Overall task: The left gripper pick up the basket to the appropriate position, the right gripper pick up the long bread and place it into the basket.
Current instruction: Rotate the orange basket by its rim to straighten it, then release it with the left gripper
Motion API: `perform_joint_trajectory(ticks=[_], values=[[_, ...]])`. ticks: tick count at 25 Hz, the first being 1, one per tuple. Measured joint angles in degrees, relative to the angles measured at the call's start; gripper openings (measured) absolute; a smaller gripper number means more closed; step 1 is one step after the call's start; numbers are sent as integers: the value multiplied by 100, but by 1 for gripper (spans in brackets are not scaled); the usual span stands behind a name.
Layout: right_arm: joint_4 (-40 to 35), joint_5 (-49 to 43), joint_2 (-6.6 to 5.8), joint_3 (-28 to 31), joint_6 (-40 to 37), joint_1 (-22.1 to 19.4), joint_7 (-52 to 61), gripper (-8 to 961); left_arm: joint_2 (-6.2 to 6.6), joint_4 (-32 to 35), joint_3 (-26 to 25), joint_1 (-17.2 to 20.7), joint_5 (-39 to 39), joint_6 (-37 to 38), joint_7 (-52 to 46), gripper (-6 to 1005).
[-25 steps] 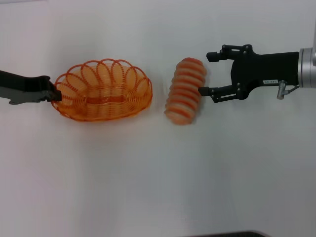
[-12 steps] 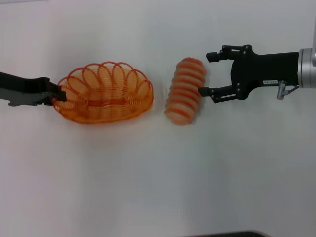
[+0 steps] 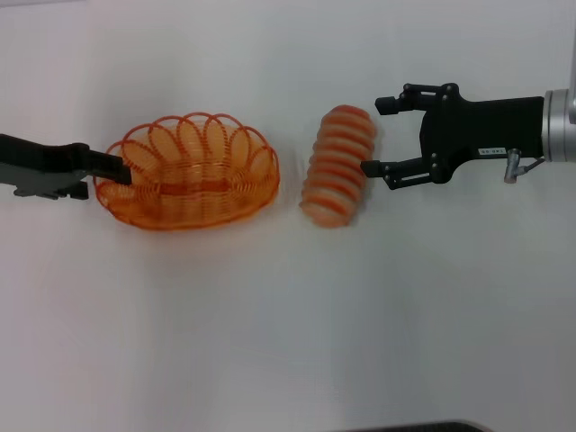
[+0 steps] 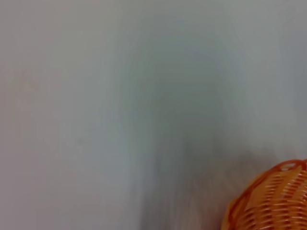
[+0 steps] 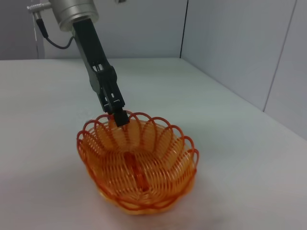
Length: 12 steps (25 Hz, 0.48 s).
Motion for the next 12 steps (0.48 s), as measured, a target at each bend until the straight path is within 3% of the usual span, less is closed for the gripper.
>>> perform_joint_trajectory(ticks=[7,12], values=[[13,0,0,-3,12,0,-8,913,0,26,3,0,-14,50,0,735],[20,0,7,12,19,0,-11,913,22,38,-15,0,-50,76,16,734]])
